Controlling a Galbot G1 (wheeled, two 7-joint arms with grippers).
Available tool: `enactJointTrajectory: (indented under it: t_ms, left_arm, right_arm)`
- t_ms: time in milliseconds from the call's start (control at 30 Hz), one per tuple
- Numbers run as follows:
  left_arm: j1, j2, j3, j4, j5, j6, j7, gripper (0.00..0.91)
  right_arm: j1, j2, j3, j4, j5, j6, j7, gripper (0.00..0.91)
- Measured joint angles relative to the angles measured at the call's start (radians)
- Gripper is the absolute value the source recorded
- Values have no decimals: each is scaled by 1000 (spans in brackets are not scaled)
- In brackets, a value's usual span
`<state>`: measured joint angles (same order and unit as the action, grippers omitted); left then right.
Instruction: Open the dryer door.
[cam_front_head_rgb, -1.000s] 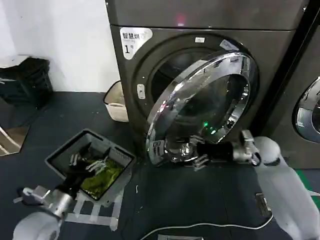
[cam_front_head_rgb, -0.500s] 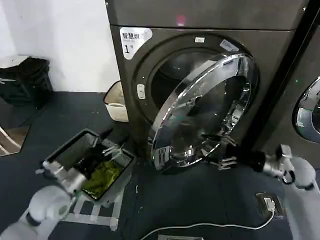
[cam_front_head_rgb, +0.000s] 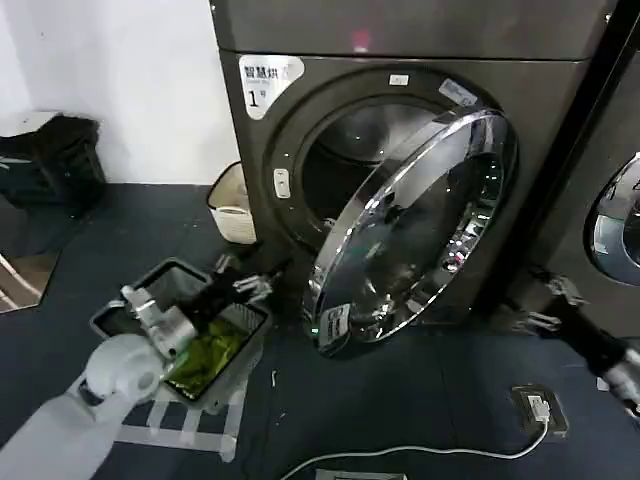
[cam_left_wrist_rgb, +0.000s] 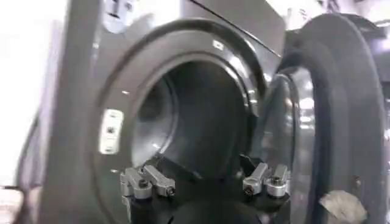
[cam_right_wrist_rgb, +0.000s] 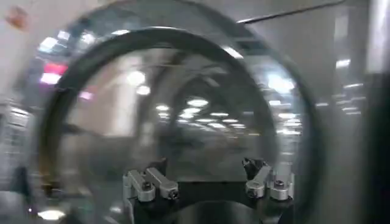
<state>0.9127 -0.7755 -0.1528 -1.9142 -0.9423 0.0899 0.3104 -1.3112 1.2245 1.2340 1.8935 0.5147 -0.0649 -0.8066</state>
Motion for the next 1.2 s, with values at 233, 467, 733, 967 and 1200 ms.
enactJointTrajectory:
  t_ms: [233,467,733,967,1200]
  left_arm:
    - [-99,-10,111,37,-38,6,42,907]
    - [-217,-53,255,84,-61,8,63,907]
    - [-316,-115,387,137,-107,3,89,907]
    - [-413,-172,499,177,-122,-15,96,907]
    - [-498,-243,604,209,-153,-27,57,907]
  right_arm:
    - [-71,31,140,34,-38,-71,244,907]
    - [-122,-2,286,49,-77,-121,294,907]
    - [-151,-8,384,46,-75,-114,321,907]
    - [-153,-23,480,44,-47,-115,424,907]
    - [-166,-22,576,60,-56,-121,546,907]
